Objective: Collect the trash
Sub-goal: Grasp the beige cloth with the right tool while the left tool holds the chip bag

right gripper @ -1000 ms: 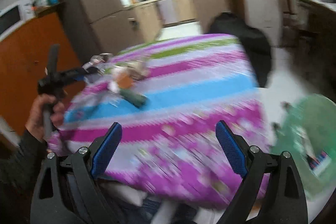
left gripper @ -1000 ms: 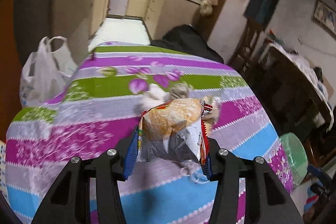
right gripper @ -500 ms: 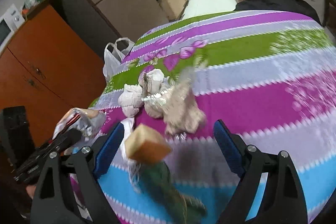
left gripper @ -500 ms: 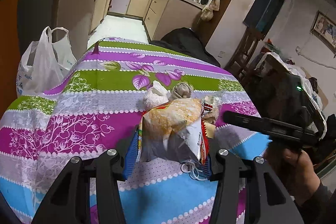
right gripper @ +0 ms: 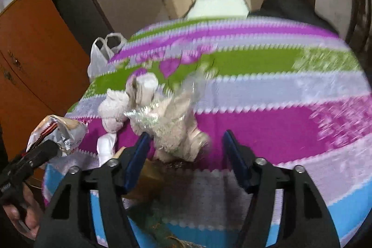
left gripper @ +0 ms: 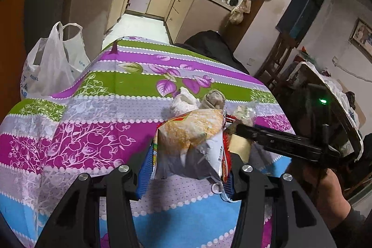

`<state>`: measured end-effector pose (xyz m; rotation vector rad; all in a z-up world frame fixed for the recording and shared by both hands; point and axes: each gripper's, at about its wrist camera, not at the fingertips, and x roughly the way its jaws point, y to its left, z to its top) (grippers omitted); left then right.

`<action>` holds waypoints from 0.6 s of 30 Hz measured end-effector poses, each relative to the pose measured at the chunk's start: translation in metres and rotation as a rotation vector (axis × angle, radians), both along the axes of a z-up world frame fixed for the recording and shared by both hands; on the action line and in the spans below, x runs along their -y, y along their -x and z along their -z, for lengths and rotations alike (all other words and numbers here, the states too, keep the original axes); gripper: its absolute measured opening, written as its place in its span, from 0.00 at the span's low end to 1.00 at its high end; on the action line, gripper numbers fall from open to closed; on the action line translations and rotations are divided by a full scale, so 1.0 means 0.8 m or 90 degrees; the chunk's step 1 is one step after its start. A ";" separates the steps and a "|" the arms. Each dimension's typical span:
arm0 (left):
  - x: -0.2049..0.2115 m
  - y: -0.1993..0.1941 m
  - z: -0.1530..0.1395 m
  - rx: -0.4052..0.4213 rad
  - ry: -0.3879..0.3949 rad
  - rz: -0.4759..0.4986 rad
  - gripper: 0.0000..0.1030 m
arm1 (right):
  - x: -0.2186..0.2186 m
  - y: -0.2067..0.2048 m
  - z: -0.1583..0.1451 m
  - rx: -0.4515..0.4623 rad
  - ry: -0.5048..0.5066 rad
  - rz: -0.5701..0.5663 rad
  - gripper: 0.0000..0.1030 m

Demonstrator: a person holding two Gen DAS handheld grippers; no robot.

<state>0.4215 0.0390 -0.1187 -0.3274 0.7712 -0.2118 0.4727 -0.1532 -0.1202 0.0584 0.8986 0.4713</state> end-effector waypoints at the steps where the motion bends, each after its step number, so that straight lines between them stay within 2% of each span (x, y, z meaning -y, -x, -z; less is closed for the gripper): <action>1: -0.001 0.000 0.000 -0.001 0.001 -0.002 0.50 | 0.000 0.003 -0.009 0.024 0.003 0.003 0.68; 4: -0.002 -0.004 0.002 -0.003 0.005 -0.004 0.50 | -0.017 -0.001 -0.027 0.050 -0.006 -0.031 0.68; 7: -0.005 -0.005 0.002 -0.002 0.007 -0.007 0.50 | -0.060 -0.006 -0.037 0.065 0.049 -0.106 0.68; 9: -0.011 -0.006 0.003 -0.004 0.011 -0.014 0.50 | -0.093 -0.018 -0.030 0.048 0.120 -0.151 0.68; 12: -0.020 -0.007 0.003 -0.007 0.006 -0.026 0.50 | -0.118 -0.029 -0.016 0.038 0.202 -0.176 0.68; 18: -0.027 -0.006 0.004 -0.008 0.012 -0.027 0.50 | -0.133 -0.035 -0.005 0.054 0.247 -0.195 0.68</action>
